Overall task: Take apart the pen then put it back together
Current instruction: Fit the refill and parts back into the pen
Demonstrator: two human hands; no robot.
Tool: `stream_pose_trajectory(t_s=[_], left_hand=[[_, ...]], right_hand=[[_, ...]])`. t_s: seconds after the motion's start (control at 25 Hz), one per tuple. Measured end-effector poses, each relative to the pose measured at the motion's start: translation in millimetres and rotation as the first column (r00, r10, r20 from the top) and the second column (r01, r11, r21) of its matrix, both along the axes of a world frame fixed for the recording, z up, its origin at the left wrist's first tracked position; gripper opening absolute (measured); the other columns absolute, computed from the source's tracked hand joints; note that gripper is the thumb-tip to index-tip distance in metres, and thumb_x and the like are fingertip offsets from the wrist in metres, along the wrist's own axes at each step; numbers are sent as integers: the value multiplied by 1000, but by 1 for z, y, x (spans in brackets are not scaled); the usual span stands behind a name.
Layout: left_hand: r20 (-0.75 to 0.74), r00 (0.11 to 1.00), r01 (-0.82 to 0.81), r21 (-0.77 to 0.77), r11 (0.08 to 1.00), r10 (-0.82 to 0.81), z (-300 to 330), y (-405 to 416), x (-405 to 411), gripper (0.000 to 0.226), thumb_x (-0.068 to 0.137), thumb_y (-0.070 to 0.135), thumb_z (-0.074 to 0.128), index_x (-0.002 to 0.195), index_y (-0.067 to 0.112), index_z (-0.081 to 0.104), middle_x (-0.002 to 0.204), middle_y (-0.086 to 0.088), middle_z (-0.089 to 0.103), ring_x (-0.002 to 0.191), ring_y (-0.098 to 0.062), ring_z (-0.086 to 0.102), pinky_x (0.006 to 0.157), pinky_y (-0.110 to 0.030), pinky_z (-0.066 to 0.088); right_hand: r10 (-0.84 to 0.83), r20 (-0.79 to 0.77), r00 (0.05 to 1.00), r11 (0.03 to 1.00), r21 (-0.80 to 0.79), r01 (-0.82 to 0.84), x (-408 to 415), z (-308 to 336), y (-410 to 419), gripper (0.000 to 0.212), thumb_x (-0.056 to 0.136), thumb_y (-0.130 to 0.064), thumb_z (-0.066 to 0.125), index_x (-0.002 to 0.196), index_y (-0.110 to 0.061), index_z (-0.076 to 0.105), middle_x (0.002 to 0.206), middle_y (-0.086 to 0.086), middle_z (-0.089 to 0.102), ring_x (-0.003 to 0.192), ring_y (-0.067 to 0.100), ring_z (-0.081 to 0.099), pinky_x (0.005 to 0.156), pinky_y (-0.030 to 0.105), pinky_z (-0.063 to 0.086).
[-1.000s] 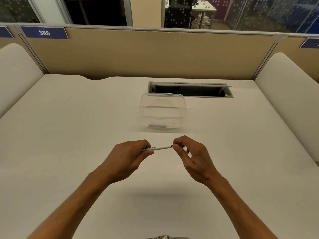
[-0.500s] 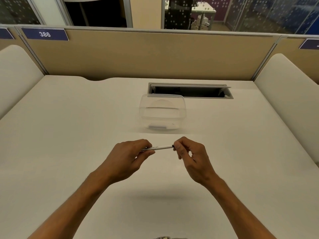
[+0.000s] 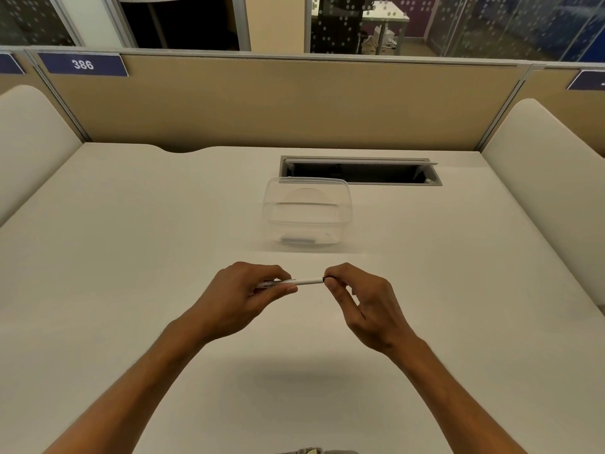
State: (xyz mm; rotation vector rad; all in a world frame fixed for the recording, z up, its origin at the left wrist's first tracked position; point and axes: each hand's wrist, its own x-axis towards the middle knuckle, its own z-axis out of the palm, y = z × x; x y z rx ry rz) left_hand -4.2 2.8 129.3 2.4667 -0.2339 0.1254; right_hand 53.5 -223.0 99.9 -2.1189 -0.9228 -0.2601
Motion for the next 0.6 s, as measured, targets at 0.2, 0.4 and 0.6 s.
stream_pose_trajectory(t_s=[0.2,0.4,0.6], left_hand=[[91,996,-11,100,995,2,7,-1,1,27,86,54,53,84,32,67,57,23,52,55,-4,47,48,-19,31],[181,983,-4,231,973,-39,13,-6,1,26,87,48,54,84,28,71,66,13,62,52,-7,46,45,-29,41],[146,989,-9,218,976,-23,10,-5,-1,30,89,51,49,83,28,67,66,14,61,53,-7,47,47,-27,39]], right_hand=[[29,-190,981,997,70,-16,-4,2,4,22,99,-36,38,82,-29,50,63,-17,49,58,9,48,57,21,40],[187,-609,771,957,291,-2,-5,5,9,39,99,-31,41,60,-29,43,53,-8,38,48,13,42,56,25,40],[98,-507,856,973,229,25,-5,0,10,35,99,-38,43,69,-23,53,54,-2,50,50,10,47,54,22,42]])
